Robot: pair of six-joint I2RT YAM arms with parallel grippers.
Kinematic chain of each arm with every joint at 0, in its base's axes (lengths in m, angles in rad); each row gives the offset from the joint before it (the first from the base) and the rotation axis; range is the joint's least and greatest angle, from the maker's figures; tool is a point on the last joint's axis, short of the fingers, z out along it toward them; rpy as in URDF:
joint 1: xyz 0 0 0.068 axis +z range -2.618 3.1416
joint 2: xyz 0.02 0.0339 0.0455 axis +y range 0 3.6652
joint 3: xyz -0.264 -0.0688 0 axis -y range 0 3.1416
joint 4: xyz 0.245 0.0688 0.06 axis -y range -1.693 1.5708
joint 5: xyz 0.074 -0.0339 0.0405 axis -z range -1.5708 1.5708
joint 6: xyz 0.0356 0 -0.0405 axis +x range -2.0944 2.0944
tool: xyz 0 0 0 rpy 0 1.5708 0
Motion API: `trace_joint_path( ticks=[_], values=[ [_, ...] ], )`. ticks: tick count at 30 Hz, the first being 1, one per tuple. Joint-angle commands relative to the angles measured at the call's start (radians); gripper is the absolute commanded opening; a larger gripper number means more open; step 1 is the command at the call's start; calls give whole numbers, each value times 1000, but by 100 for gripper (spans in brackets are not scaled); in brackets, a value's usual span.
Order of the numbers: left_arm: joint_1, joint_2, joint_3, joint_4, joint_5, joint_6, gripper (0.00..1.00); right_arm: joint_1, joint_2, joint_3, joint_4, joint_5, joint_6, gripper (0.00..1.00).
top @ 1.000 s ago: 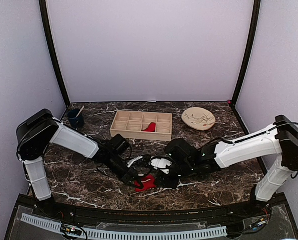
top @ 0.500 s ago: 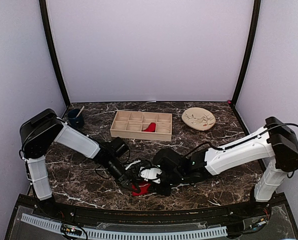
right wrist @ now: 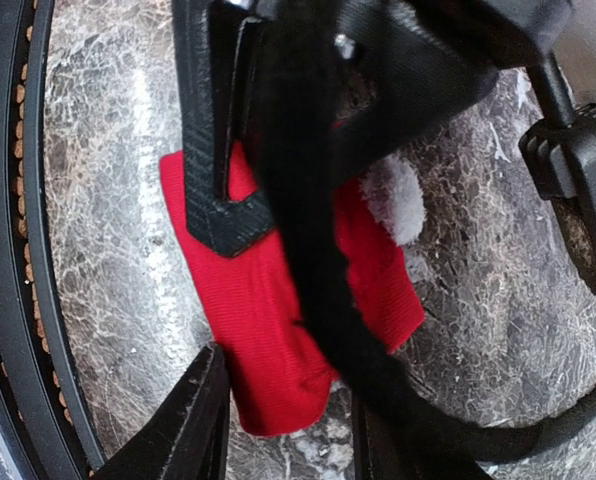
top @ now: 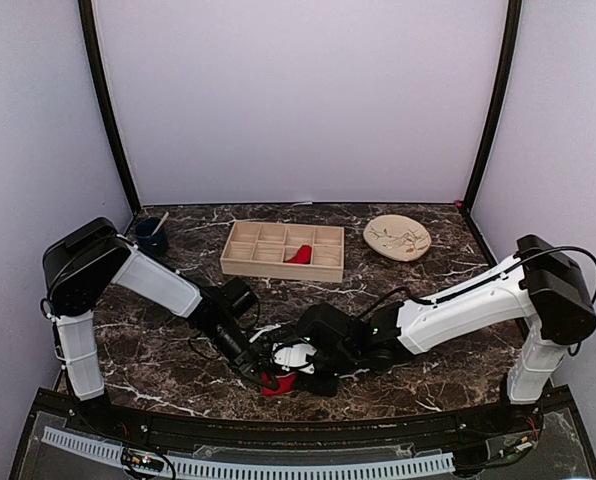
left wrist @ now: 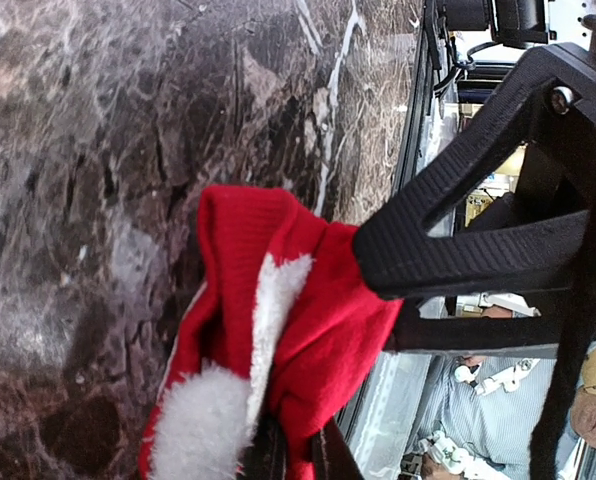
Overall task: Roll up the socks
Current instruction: Roll the sock at the center of the board.
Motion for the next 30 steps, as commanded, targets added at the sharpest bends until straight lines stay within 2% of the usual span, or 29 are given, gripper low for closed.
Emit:
trace_joint_path(
  ticks=[1, 8, 23, 30],
  values=[
    [5, 64, -34, -130, -168, 35, 0, 11, 17, 21, -1, -12, -12, 39],
    [11, 73, -26, -141, -162, 54, 0, 18, 23, 17, -10, -45, -14, 34],
    [13, 81, -10, -165, -169, 78, 0, 23, 68, 42, -27, -89, -26, 8],
    [13, 16, -7, -178, -311, 37, 17, 18, 90, 50, -51, -106, -2, 0]
  ],
)
